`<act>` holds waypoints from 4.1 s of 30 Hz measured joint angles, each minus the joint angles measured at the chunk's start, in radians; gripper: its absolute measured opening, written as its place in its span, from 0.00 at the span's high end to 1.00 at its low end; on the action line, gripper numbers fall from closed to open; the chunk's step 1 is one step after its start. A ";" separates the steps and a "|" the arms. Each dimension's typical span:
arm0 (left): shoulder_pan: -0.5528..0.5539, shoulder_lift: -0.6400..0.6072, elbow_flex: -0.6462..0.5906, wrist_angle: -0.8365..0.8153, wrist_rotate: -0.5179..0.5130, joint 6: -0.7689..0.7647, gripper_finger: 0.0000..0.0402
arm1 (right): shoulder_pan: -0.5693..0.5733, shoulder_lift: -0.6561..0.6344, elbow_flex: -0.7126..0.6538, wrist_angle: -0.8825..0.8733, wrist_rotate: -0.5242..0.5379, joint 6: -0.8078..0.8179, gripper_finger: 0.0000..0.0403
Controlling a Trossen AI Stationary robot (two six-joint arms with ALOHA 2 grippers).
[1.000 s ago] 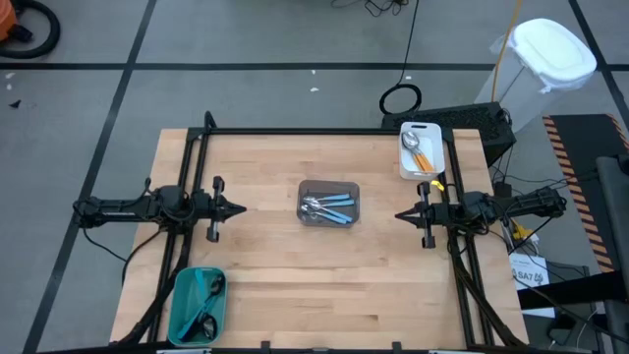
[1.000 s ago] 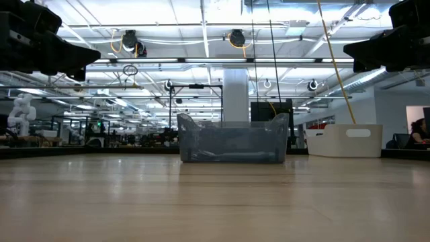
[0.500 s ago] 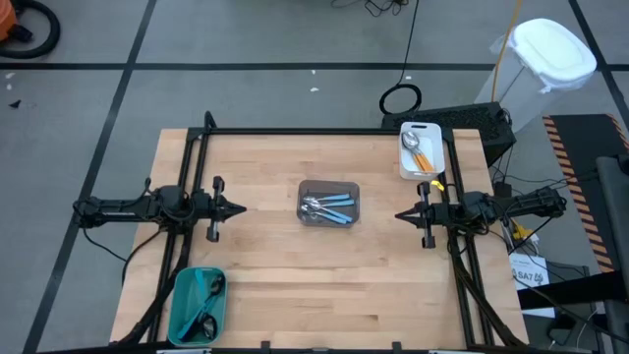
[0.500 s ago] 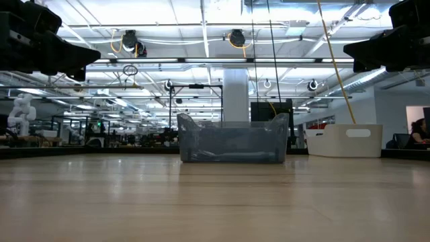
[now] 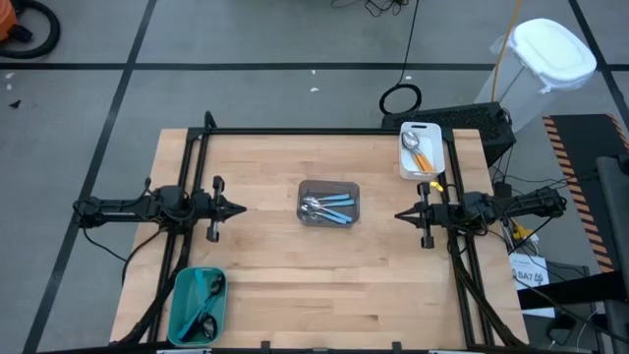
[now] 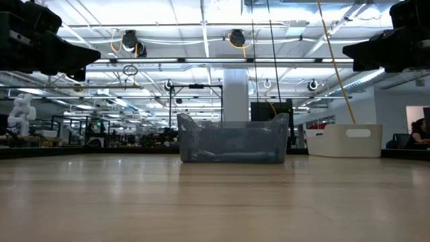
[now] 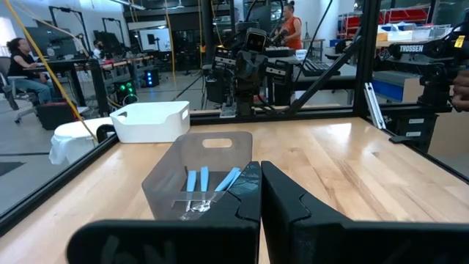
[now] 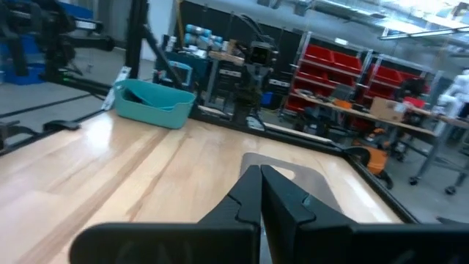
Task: Sort silverware by color (type)
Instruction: Return to Home Position
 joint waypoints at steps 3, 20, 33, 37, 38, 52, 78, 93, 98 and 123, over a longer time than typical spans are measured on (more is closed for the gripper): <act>0.000 0.000 0.000 0.000 0.000 0.000 1.00 | -0.007 0.000 0.000 0.001 0.014 0.001 1.00; 0.000 0.000 0.000 0.000 0.000 0.000 1.00 | -0.098 0.000 0.000 -0.006 -0.015 0.053 1.00; 0.000 0.000 0.000 -0.001 0.000 0.000 1.00 | -0.098 0.000 0.000 0.019 -0.013 0.080 0.98; 0.000 0.000 0.000 -0.001 0.000 0.000 1.00 | -0.098 0.000 0.000 0.020 -0.013 0.080 0.98; 0.000 0.000 0.000 -0.001 0.000 0.000 1.00 | -0.098 0.000 0.000 0.020 -0.013 0.080 0.98; 0.000 0.000 0.000 -0.001 0.000 0.000 1.00 | -0.098 0.000 0.000 0.023 -0.013 0.080 0.98; 0.000 0.000 0.000 -0.001 0.000 0.000 1.00 | -0.098 0.000 0.000 0.023 -0.013 0.080 0.98; 0.000 0.000 0.000 0.000 0.000 0.000 1.00 | -0.098 0.000 0.000 0.023 -0.013 0.080 0.98; 0.000 0.000 0.000 0.000 0.000 0.000 1.00 | -0.098 0.000 0.000 0.023 -0.013 0.080 0.98; 0.000 0.000 0.000 0.000 0.000 0.000 1.00 | -0.098 0.000 0.000 0.023 -0.013 0.080 0.98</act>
